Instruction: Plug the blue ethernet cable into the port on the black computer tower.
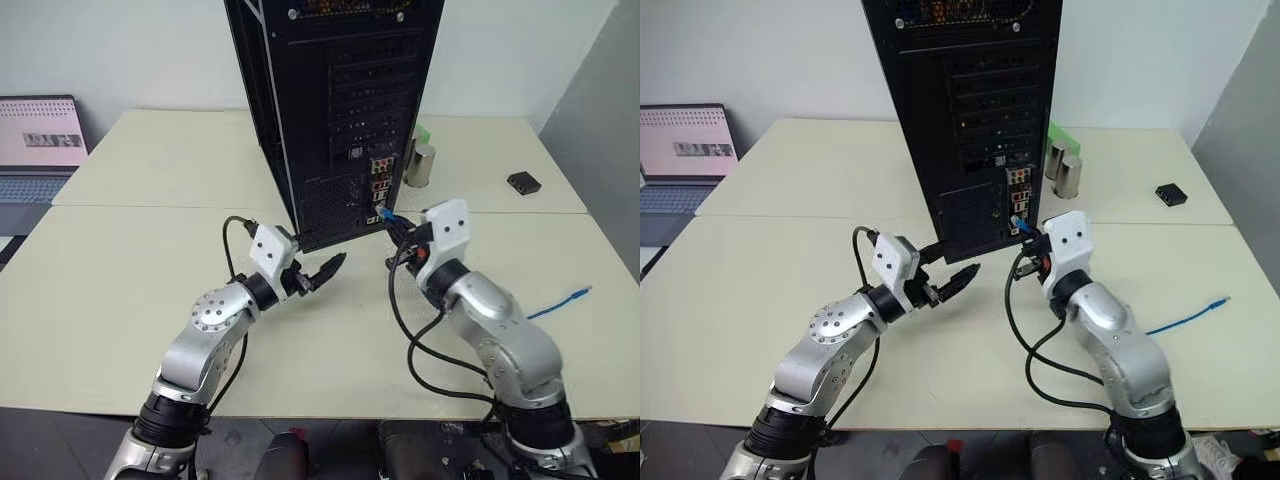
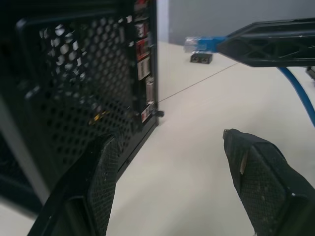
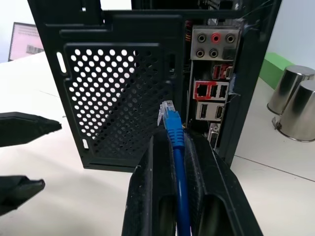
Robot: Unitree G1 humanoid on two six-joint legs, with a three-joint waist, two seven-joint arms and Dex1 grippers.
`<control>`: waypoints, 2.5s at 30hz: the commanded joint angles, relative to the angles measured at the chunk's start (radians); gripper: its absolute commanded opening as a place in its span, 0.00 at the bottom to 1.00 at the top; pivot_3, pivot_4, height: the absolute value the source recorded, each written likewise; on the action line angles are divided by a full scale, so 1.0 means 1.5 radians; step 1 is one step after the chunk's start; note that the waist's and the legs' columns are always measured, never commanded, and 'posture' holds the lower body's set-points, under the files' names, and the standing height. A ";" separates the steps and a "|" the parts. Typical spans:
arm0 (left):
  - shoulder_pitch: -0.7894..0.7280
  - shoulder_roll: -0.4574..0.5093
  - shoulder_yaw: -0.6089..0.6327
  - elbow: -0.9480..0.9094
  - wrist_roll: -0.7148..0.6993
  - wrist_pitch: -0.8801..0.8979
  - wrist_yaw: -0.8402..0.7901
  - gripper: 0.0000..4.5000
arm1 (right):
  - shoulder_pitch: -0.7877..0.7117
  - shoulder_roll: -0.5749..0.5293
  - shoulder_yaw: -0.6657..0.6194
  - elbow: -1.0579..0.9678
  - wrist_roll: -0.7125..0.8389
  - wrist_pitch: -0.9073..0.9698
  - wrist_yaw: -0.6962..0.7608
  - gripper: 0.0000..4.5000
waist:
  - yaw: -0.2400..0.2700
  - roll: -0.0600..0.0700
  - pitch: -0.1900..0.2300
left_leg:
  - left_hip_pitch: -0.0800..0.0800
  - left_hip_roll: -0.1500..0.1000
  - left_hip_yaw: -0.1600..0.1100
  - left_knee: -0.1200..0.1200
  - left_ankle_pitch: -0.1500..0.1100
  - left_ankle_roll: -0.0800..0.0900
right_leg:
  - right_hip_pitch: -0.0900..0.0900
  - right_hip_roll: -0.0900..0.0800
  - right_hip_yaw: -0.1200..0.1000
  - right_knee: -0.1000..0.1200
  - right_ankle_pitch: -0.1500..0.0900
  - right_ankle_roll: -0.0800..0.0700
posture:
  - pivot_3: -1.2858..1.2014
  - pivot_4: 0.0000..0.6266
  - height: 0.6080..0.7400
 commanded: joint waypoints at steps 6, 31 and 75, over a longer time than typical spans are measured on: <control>-0.020 -0.026 0.013 -0.038 0.019 0.038 0.025 0.77 | -0.027 0.042 0.009 0.039 -0.089 -0.072 -0.032 0.00 | 0.000 0.000 0.000 | 0.000 0.000 0.000 0.000 0.000 0.000 | 0.000 0.000 0.000 0.000 0.000 0.000 | 0.52 0.24 1.00; -0.028 -0.052 0.016 -0.020 0.050 0.034 0.008 0.77 | -0.052 0.113 0.037 0.090 -0.190 -0.084 -0.032 0.00 | 0.000 0.000 0.000 | 0.000 0.000 0.000 0.000 0.000 0.000 | 0.000 0.000 0.000 0.000 0.000 0.000 | 0.52 0.24 1.00; -0.028 -0.075 0.016 -0.012 0.086 0.025 -0.011 0.77 | -0.136 0.132 -0.019 0.219 -0.187 -0.109 -0.024 0.00 | -0.001 0.000 0.000 | 0.000 0.000 0.001 -0.001 0.000 0.000 | -0.001 0.000 0.001 0.000 0.000 0.000 | 0.52 0.24 1.00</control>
